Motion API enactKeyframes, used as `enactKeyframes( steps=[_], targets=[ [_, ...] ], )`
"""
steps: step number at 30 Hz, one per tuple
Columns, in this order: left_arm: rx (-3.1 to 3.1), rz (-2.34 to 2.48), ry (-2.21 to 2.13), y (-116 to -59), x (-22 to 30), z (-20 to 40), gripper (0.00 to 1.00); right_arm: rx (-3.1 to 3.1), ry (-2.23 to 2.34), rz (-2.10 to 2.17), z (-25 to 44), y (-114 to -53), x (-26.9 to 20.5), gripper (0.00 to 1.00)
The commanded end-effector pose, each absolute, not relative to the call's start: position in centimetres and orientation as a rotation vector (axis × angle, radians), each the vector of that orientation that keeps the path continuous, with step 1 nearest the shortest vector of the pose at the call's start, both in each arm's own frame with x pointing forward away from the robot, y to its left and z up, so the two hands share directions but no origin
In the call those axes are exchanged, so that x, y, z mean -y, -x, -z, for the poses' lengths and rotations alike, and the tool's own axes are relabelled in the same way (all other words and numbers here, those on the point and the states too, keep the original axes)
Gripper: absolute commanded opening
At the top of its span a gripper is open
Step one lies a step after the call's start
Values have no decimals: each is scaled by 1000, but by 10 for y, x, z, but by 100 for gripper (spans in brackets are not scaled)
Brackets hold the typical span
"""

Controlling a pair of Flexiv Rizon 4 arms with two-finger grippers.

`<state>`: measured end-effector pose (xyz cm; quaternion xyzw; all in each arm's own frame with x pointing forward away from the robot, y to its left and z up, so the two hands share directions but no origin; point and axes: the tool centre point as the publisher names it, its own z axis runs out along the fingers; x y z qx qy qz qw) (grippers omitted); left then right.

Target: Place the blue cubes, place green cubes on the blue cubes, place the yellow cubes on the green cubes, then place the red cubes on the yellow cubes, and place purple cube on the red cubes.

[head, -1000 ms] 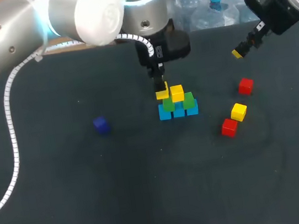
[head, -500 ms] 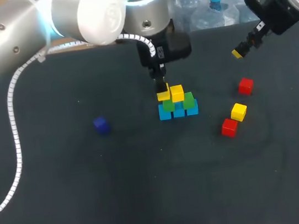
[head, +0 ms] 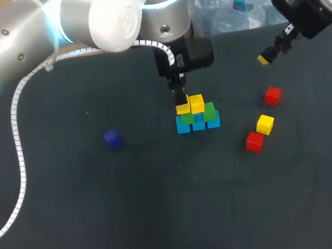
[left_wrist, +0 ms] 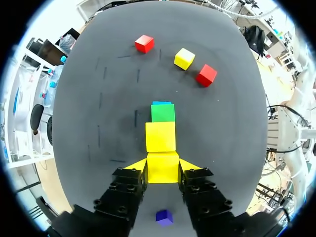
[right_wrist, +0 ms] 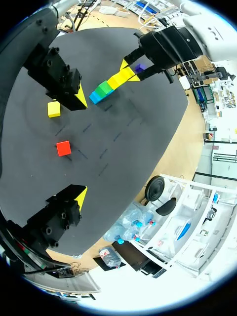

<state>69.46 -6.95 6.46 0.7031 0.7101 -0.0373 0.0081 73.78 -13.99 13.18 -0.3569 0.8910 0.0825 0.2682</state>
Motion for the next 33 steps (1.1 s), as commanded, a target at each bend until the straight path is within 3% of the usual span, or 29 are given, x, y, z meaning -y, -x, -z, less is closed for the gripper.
enactKeyframes(
  steps=[1, 33],
  targets=[
    [-2222, 118, -2203, -696, 70, -64, 0, -2403, 959, -217, -132, -736, 140, 100],
    [-2224, 98, -2215, -699, 70, -59, 0, -2403, 959, -217, -132, -736, 140, 100]
  ],
)
